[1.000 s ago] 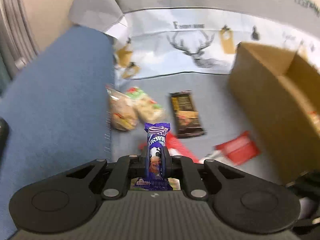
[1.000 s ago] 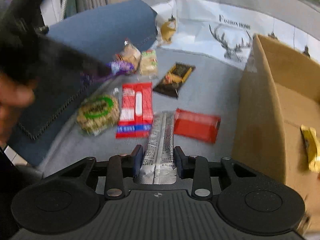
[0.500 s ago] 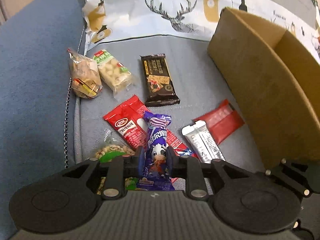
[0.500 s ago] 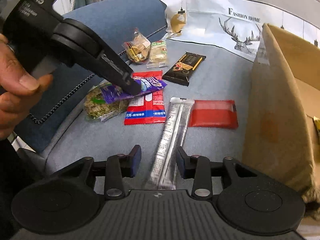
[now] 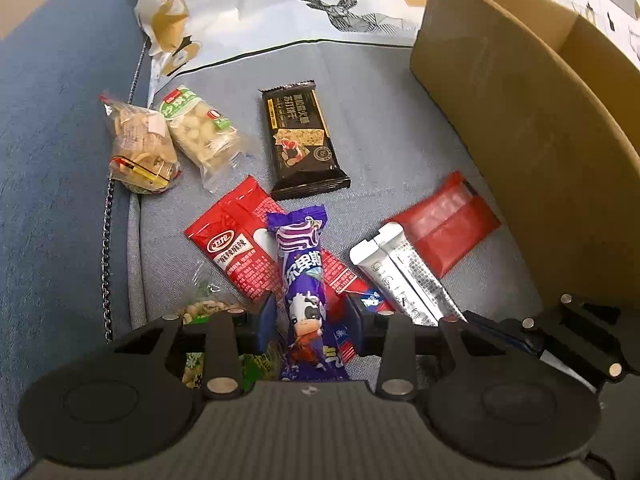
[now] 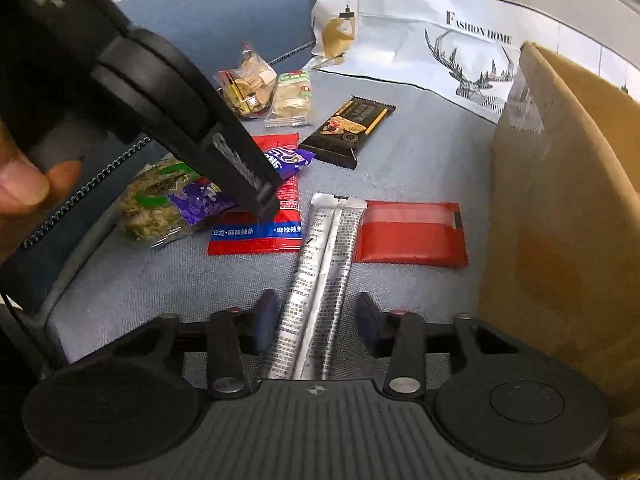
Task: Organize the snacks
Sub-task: 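Grasp the purple cow-print bar with the left tool while the right tool grasps the silver packet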
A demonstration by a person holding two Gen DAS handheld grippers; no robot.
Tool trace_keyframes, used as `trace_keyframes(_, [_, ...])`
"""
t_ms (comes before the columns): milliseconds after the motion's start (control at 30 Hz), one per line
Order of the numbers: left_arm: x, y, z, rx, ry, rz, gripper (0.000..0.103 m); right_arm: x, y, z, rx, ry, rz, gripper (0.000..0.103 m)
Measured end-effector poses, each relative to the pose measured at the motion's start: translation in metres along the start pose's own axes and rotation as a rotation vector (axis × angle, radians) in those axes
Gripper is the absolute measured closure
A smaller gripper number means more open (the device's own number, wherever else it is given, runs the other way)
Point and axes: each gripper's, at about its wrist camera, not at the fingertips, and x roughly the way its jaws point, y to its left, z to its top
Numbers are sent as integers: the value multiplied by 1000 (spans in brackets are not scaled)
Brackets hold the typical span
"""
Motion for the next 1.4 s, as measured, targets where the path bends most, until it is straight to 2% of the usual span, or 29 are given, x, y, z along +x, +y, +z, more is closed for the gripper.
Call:
trace_keyframes(67, [-2, 3, 0, -15, -6, -7, 83, -1, 1, -1, -8, -4, -2, 76])
trace_keyframes(133, [-4, 8, 0, -43, -16, -20, 85, -4, 1, 0, -8, -10, 2, 78])
trace_keyframes(233, [-8, 15, 0, -82, -31, -42, 85, -10, 0, 2, -6, -37, 9, 78])
trace_keyframes(333, [-7, 19, -1, -107, -13, -64, 84, -13, 0, 2, -7, -39, 14, 78])
trace_keyframes(433, [-4, 17, -2, -93, 5, -65, 83, -9, 0, 2, -2, -14, 17, 77])
trace_keyframes(567, [-3, 12, -3, -71, 9, -60, 77, -5, -2, 1, 16, 6, 30, 72])
trace_keyframes(833, [-2, 15, -1, -86, 3, -55, 76, -3, -3, 2, 29, -2, 31, 65])
trace_keyframes(1000, [-3, 15, -1, -82, 3, -54, 76, -2, -2, 2, 28, -3, 22, 64])
trace_keyframes(1200, [-2, 15, -1, -77, 7, -55, 76, -1, 0, 1, 14, -2, 13, 74])
trace_keyframes(1400, [-3, 15, -1, -74, 2, -60, 84, -3, -1, 2, 12, -14, 15, 80])
